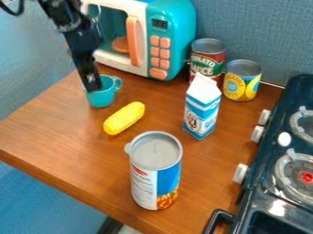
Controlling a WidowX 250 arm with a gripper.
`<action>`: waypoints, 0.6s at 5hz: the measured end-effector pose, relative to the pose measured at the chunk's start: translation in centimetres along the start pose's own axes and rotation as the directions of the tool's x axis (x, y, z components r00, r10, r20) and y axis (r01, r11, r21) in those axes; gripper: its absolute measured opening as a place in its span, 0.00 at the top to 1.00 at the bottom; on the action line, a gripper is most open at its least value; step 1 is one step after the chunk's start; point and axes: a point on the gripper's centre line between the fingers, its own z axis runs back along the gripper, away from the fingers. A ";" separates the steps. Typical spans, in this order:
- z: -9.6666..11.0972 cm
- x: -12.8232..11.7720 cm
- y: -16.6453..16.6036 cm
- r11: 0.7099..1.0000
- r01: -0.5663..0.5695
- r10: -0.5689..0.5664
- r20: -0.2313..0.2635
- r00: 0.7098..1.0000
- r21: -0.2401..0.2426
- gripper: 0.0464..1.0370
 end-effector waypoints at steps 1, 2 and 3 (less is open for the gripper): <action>1.7 -0.2 0.4 1.000 -0.024 0.023 0.066 0.998 0.019 0.03; 3.3 -3.4 0.7 0.997 -0.048 0.051 -0.054 0.997 0.068 0.03; 3.6 -6.8 0.1 0.987 -0.142 0.155 -0.223 0.962 0.073 0.03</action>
